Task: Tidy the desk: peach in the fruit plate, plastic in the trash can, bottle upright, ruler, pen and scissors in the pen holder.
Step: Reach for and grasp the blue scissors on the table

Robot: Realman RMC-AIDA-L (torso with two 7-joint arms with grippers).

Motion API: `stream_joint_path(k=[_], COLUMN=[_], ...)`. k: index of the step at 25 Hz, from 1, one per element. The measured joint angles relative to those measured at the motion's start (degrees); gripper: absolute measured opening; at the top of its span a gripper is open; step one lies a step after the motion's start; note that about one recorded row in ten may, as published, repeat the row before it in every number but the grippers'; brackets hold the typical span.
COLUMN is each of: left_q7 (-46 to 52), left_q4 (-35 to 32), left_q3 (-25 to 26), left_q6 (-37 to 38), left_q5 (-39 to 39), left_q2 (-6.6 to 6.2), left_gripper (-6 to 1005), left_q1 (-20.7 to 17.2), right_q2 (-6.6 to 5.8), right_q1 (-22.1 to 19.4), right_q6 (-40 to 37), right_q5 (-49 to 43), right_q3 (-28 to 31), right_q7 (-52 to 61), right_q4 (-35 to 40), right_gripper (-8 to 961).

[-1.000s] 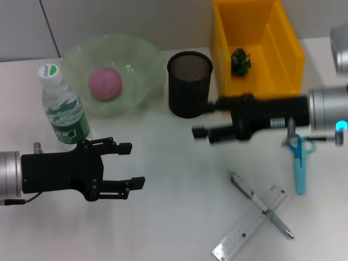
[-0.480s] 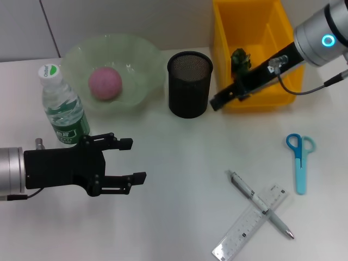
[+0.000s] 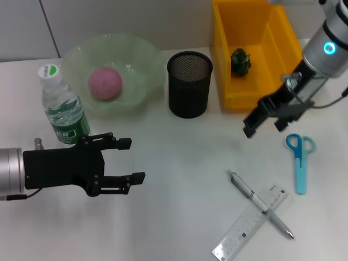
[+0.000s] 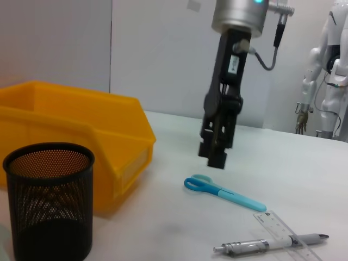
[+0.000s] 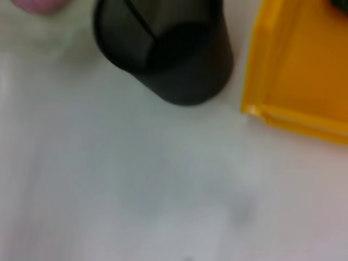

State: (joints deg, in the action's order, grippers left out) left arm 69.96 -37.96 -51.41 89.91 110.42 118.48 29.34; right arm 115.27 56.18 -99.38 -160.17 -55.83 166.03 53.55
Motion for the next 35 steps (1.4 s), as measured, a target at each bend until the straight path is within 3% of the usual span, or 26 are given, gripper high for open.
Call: stream_joint_path(k=[3, 19, 35], left_q7=[-0.01, 0.46, 0.47], left_q4=[0.0, -0.47, -0.15], left_q3=[-0.03, -0.09, -0.09], left_q6=[0.05, 0.47, 0.54], left_q5=[0.04, 0.4, 0.41], left_q2=[0.0, -0.26, -0.27], left_gripper=[832, 832, 832], left_q1=[0.19, 1.05, 1.27], right_q2=[-0.51, -0.32, 0.25], right_q1=[0.18, -5.42, -5.82], right_q6=[-0.19, 1.61, 5.82], right_q5=[-1.42, -7.09, -6.93], right_q3=[-0.21, -0.29, -1.39], right_q7=[1.24, 3.12, 0.99], right_q4=[-2.43, -3.05, -6.23], right_gripper=[806, 808, 807])
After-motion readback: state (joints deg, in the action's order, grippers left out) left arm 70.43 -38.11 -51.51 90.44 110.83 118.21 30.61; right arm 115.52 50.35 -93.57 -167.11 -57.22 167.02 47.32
